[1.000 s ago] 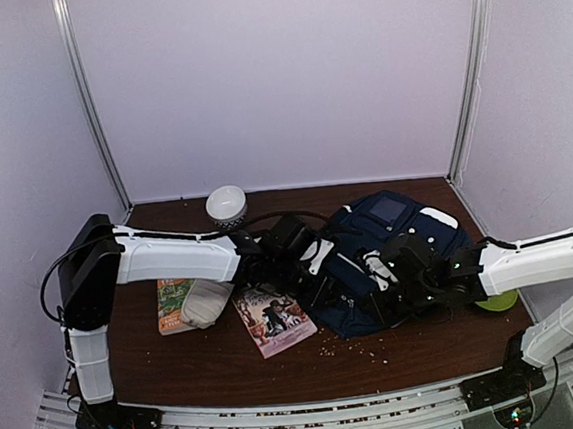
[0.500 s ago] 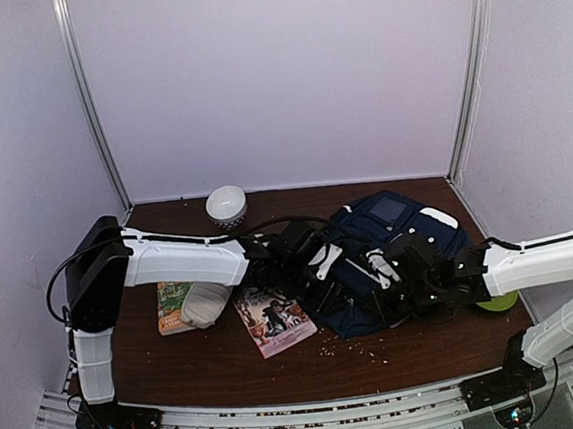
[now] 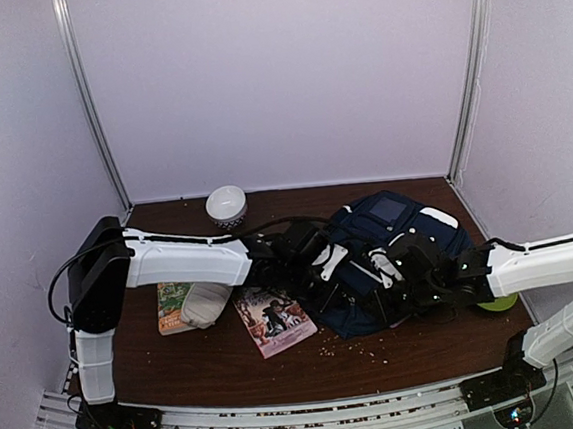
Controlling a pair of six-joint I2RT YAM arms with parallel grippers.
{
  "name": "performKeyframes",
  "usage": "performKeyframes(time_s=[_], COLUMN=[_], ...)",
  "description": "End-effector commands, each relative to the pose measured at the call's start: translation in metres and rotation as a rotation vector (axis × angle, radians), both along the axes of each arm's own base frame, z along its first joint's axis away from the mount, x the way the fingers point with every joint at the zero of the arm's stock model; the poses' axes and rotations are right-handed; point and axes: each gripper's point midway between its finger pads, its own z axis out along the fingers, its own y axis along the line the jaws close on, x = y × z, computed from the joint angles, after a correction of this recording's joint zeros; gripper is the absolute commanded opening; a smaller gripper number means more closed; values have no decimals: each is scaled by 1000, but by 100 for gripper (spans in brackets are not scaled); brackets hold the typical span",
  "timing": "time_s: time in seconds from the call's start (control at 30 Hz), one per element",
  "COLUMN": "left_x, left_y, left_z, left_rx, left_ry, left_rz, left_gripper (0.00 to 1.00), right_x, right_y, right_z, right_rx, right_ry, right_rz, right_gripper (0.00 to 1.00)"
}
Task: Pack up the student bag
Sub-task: Unzip the student bag at the center of the board.
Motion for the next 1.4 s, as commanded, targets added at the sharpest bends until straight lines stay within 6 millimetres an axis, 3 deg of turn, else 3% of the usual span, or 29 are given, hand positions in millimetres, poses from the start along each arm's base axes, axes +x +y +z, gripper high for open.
performKeyframes(time_s=[0.0, 0.23, 0.53, 0.87, 1.13, 1.37], left_x=[5, 17, 47, 83, 114, 133], left_y=[-9, 6, 37, 50, 70, 76], left_z=[23, 41, 54, 94, 90, 87], left_rx=[-55, -30, 118, 87, 74, 107], left_ry=[-37, -111, -245, -294, -231, -225], left_rz=[-6, 62, 161, 232, 282, 267], left_gripper=[0, 0, 0, 0, 0, 0], right_x=[0, 0, -7, -17, -28, -36], right_y=[-3, -11, -24, -38, -41, -43], right_z=[8, 3, -2, -7, -11, -13], right_rx=[20, -11, -56, -88, -106, -137], right_ry=[-23, -27, -25, -16, -2, 6], right_rz=[-15, -28, -19, -6, 43, 86], right_gripper=[0, 0, 0, 0, 0, 0])
